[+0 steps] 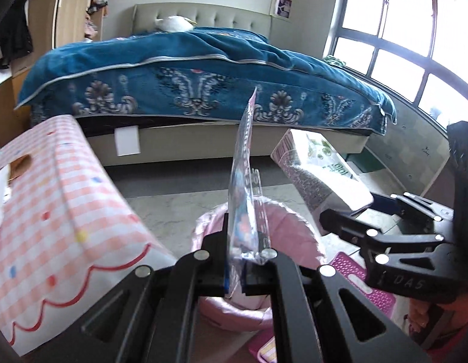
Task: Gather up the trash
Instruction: 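Carry the bag and milk carton over the pink bin and open both tools, then bring both tools back over the table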
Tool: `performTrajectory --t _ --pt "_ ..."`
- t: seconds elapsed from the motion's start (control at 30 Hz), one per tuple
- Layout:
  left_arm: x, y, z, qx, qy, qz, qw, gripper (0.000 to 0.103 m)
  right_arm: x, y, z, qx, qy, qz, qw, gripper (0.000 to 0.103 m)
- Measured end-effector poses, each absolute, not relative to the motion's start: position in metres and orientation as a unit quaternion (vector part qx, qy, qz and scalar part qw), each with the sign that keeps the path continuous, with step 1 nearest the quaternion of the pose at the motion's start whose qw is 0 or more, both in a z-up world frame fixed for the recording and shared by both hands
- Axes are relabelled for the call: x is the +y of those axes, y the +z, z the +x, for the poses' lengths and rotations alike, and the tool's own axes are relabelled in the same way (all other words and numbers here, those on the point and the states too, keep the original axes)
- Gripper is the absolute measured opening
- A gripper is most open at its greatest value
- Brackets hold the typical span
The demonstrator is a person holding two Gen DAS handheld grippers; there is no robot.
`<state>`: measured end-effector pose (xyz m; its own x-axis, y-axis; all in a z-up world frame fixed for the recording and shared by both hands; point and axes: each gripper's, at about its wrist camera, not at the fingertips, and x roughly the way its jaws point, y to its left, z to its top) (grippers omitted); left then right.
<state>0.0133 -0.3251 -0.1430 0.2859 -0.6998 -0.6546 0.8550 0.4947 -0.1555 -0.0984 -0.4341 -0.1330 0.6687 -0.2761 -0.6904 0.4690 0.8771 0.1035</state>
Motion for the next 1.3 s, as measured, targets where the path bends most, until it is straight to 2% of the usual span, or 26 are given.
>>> performTrajectory --t 0.03,0.1,0.17,0.2,0.63,1.07,1.3 --pt "-0.330 -0.144 0.013 0.343 -0.492 0.113 0.792 0.003 -0.442 -0.136 -0.099 0.351 -0.209 0.142 0.901 0.069" --pt "-0.339 -0.147 0.015 0.348 -0.498 0.116 0.786 0.016 -0.454 -0.144 -0.100 0.356 -0.214 0.151 0.897 0.071" --pt "-0.339 -0.150 0.015 0.352 -0.489 0.121 0.789 0.056 -0.458 -0.146 -0.100 0.363 -0.220 0.154 0.892 0.076" --pt "-0.337 -0.150 0.016 0.351 -0.487 0.121 0.790 0.058 -0.459 -0.146 -0.102 0.364 -0.223 0.156 0.891 0.078" --pt "-0.250 -0.120 0.030 0.330 -0.399 0.105 0.849 0.058 -0.439 -0.118 -0.101 0.327 -0.199 0.158 0.910 0.079" --pt "-0.147 -0.093 0.046 0.314 -0.301 0.070 0.898 0.058 -0.357 -0.086 -0.056 0.330 -0.110 0.109 0.931 0.078" --pt "-0.087 -0.084 0.072 0.314 -0.229 0.042 0.920 0.058 -0.309 -0.077 -0.021 0.332 -0.055 0.072 0.939 0.070"
